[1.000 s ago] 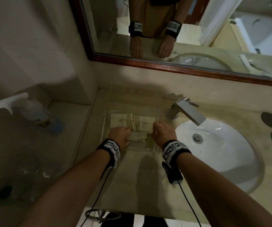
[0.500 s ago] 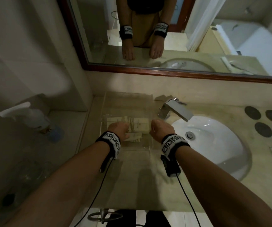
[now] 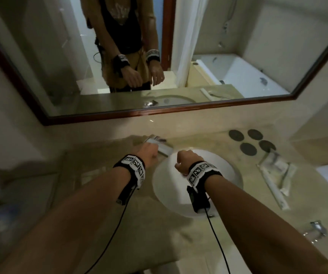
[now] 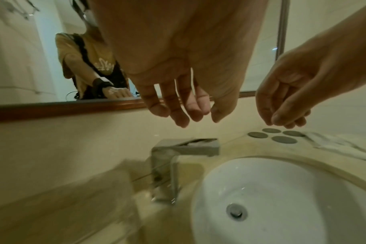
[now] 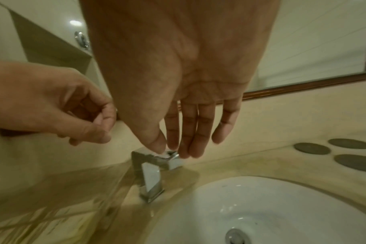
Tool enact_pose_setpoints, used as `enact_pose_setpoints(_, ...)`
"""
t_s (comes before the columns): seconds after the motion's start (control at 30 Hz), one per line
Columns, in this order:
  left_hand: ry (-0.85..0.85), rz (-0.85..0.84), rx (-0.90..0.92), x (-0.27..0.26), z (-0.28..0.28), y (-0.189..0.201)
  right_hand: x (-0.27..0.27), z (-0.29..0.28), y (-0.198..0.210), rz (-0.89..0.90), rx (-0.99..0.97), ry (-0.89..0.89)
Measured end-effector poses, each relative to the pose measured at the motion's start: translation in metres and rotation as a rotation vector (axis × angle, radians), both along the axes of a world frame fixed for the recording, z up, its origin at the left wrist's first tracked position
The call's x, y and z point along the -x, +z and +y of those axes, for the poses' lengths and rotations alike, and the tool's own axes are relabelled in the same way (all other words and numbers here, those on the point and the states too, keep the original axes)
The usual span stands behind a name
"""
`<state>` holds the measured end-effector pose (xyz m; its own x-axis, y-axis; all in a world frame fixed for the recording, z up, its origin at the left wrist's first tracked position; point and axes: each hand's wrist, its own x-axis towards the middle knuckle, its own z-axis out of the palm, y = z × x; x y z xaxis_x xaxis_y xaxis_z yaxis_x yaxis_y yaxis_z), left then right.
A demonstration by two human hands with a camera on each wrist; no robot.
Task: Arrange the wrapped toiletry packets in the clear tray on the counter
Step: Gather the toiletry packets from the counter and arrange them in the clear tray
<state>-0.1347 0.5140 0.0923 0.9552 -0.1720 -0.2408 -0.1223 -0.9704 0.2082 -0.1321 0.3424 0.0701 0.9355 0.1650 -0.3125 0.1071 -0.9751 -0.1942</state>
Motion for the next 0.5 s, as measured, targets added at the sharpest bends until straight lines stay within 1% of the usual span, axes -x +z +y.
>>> enact_pose_setpoints(0.13,-0.101,-0.048,-0.001,-0.002,-0.080,0.014,0.010,-0.083,0.010,0.003,0.017,-0.043)
enact_pose_setpoints(0.3,-0.202,-0.052,0.016,0.002,-0.191,0.034,0.026,-0.197,0.020,0.049,0.029,-0.127)
enact_pose_setpoints(0.5,-0.352,-0.038,-0.023,0.003,-0.305,0.036,0.050,-0.310,0.023,0.016,0.030,-0.263)
